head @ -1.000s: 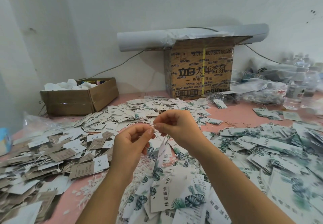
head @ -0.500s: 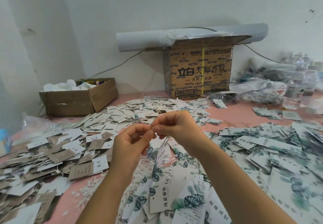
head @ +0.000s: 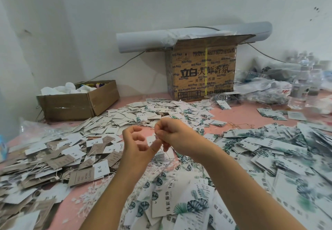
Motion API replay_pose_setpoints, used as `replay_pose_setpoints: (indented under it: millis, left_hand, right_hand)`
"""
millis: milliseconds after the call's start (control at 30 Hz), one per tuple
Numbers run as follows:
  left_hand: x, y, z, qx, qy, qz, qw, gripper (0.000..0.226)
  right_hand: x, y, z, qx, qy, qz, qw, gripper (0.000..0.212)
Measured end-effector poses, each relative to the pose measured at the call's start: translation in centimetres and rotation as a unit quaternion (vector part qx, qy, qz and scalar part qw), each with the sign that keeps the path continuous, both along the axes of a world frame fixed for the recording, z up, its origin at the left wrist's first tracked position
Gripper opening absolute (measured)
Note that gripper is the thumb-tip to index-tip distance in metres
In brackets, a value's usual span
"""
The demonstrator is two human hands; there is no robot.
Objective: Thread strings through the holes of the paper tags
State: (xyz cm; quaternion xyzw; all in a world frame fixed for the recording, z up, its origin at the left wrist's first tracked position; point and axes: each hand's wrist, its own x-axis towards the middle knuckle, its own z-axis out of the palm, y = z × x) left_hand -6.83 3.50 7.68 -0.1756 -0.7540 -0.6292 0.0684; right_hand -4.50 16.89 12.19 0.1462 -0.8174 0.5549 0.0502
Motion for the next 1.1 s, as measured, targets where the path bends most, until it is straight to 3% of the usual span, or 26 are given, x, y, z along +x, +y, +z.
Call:
replay_pose_setpoints:
  millis: [100, 167, 367, 433, 567, 633, 733, 800, 1000, 1100]
  left_hand:
    - [0.2, 0.0, -0.5, -0.091, 0.010, -0.065, 0.994, 0.083]
    - [0.1, 0.1, -1.0, -0.135, 0.037, -0.083, 0.987, 0.080]
    - [-0.3, -0.1, -0.8, -0.062, 0.088, 0.001, 0.994, 0.054]
    - [-0.3, -0.3, -0.4, 0.001, 0.095, 0.011, 0.995, 0.051]
    - [-0.3, -0.4, 0.2, 0.087, 0.086, 0.016, 0.992, 0.049]
    - [-0.3, -0.5, 0.3, 0.114, 0.070, 0.025, 0.991, 0.048]
    - [-0.4, -0.6, 0.4, 0.150, 0.054, 0.035, 0.987, 0.046]
    - [-0.5, -0.7, 0.4, 0.160, 0.057, 0.038, 0.985, 0.045]
    - [-0.8, -1.5, 0.5, 0.085, -0.023, -0.018, 0.996, 0.030]
    - [-1.2, -2.2, -0.3, -0.119, -0.020, -0.008, 0.993, 0.004]
  right_hand:
    - [-0.2, -0.1, 0.1, -0.047, 0.030, -0.029, 0.998, 0.028]
    - [-0.3, -0.1, 0.2, -0.080, 0.060, -0.035, 0.994, 0.027]
    - [-0.7, 0.9, 0.2, -0.168, 0.120, -0.080, 0.975, 0.029]
    - [-0.9, 1.5, 0.0, -0.124, 0.115, -0.112, 0.979, 0.029]
    - [-1.2, 1.7, -0.7, 0.077, 0.058, -0.121, 0.988, 0.024]
    - [-1.3, 1.3, -0.8, 0.097, 0.036, -0.084, 0.991, 0.023]
    - [-0.8, 0.8, -0.5, 0.070, 0.030, -0.012, 0.997, 0.046]
    - [-0.5, 0.7, -0.4, 0.098, 0.033, 0.014, 0.995, 0.037]
    - [-0.8, 2.0, 0.0, 0.161, 0.043, -0.057, 0.984, 0.029]
    - [-0.7, 3.6, 0.5, 0.185, 0.014, -0.064, 0.980, 0.024]
